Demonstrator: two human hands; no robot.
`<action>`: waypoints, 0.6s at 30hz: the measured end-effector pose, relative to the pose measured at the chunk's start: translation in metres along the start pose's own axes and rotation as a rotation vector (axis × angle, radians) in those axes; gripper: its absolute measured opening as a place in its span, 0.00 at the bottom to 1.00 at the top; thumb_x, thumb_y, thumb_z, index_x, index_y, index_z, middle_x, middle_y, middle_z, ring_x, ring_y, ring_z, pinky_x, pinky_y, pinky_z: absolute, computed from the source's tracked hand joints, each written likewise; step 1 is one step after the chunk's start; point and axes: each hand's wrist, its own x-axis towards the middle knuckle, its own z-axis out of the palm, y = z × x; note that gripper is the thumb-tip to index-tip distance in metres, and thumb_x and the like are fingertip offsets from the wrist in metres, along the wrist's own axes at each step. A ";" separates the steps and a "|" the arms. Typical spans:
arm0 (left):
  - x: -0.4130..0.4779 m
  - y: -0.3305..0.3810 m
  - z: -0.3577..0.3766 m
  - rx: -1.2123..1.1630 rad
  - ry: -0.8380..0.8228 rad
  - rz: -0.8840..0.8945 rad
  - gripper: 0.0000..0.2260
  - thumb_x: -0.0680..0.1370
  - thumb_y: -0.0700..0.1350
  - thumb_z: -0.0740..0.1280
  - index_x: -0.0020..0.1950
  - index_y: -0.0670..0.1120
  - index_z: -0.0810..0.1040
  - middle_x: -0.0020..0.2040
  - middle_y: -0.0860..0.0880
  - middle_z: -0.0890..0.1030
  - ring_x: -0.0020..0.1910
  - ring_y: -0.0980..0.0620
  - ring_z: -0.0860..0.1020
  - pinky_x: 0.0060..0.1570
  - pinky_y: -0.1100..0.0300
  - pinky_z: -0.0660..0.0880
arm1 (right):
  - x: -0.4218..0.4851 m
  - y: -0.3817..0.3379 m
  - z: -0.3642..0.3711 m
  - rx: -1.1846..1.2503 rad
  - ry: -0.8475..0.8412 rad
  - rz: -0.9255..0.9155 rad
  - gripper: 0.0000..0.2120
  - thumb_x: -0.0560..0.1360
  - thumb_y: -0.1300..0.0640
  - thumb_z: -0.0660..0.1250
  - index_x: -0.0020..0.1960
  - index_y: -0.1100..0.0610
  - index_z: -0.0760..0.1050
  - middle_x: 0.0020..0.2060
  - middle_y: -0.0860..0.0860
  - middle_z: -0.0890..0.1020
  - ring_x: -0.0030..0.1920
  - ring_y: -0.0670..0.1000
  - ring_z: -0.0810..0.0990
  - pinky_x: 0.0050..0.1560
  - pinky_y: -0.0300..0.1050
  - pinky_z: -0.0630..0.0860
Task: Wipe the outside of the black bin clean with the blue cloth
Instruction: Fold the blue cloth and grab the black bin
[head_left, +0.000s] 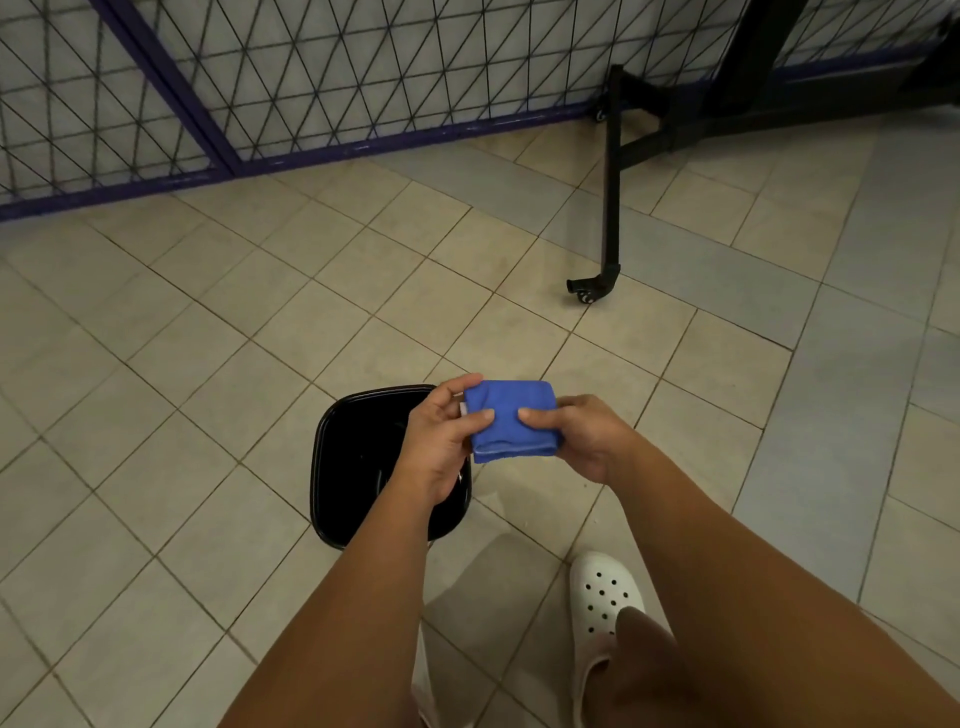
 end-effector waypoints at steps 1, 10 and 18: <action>0.001 0.000 -0.001 -0.018 -0.002 0.002 0.22 0.74 0.27 0.68 0.61 0.48 0.77 0.47 0.45 0.85 0.47 0.47 0.84 0.47 0.54 0.82 | 0.001 0.001 0.000 0.027 0.007 0.026 0.16 0.69 0.69 0.71 0.56 0.68 0.74 0.50 0.61 0.82 0.48 0.57 0.82 0.46 0.48 0.80; 0.016 -0.013 0.003 -0.032 0.054 -0.051 0.25 0.74 0.26 0.67 0.65 0.48 0.73 0.46 0.45 0.85 0.47 0.46 0.84 0.51 0.51 0.79 | 0.011 0.015 -0.001 0.104 -0.039 -0.120 0.14 0.76 0.60 0.65 0.61 0.61 0.73 0.55 0.57 0.81 0.55 0.57 0.80 0.54 0.51 0.78; 0.034 -0.048 0.000 0.727 0.468 0.087 0.20 0.76 0.37 0.71 0.67 0.42 0.73 0.61 0.42 0.75 0.53 0.49 0.77 0.50 0.60 0.72 | 0.024 0.033 -0.008 0.101 0.111 -0.109 0.17 0.75 0.67 0.64 0.63 0.60 0.69 0.55 0.58 0.79 0.52 0.58 0.80 0.44 0.48 0.79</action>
